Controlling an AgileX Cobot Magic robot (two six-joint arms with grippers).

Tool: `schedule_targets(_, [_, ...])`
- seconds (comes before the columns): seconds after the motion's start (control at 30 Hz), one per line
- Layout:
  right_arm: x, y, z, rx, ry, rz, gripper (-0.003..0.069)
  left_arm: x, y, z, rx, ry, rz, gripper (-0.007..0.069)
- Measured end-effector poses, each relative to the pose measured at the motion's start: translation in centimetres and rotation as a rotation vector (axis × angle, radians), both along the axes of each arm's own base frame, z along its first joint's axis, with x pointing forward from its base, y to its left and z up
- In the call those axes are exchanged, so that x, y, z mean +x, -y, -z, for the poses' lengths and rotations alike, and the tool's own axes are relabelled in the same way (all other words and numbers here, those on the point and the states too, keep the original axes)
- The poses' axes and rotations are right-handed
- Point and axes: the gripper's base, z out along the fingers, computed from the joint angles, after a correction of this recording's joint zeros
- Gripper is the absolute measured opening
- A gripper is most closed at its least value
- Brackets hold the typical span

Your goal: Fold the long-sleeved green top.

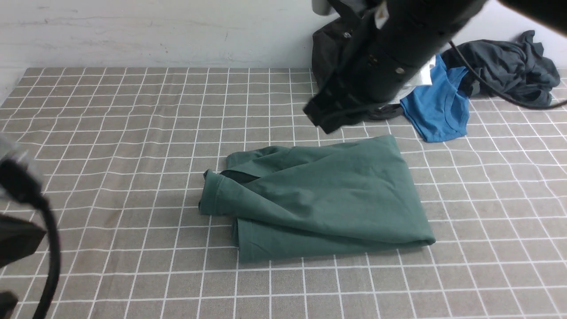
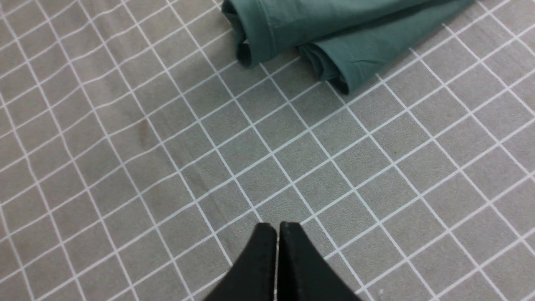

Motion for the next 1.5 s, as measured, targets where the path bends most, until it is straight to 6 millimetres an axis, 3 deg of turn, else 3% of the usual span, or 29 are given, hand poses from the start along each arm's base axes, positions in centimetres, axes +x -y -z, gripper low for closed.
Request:
schedule_targets(0.1, [-4.5, 3.1, -0.5, 0.033, 0.029, 0.007, 0.0001, -3.1, -0.6, 1.9, -0.034, 0.075, -0.029, -0.0007])
schedule_targets(0.27, [-9.9, 6.6, -1.4, 0.203, 0.183, 0.028, -0.0013, -5.8, -1.2, 4.2, -0.086, 0.199, -0.063, -0.0007])
schedule_targets(0.33, [-11.2, 7.6, -1.8, 0.249, 0.235, 0.033, -0.0013, -6.2, -1.3, 4.6, -0.093, 0.223, -0.065, -0.0007])
schedule_targets(0.47, [-16.2, 11.3, -2.4, 0.417, 0.469, 0.052, -0.0015, -7.5, -1.6, 5.9, -0.11, 0.289, -0.069, -0.0007])
schedule_targets(0.5, [-16.4, 11.5, -2.7, 0.428, 0.487, 0.051, -0.0015, -7.6, -1.6, 5.9, -0.111, 0.293, -0.069, -0.0007])
schedule_targets(0.63, [-21.1, 15.1, -3.2, 0.609, 0.777, 0.059, -0.0015, -8.1, -1.7, 5.9, -0.114, 0.308, -0.066, -0.0007])
schedule_targets(0.8, [-24.4, 17.6, -3.0, 0.732, 0.949, 0.071, -0.0015, -8.2, -1.7, 6.0, -0.111, 0.301, -0.065, -0.0007])
schedule_targets(0.93, [-25.3, 18.2, -2.2, 0.733, 0.949, 0.066, -0.0015, -8.2, -1.7, 6.1, -0.109, 0.294, -0.063, -0.0007])
schedule_targets(1.5, [-25.4, 18.0, -0.1, 0.598, 0.783, 0.036, -0.0015, -8.2, -1.7, 6.1, -0.109, 0.293, -0.063, -0.0007])
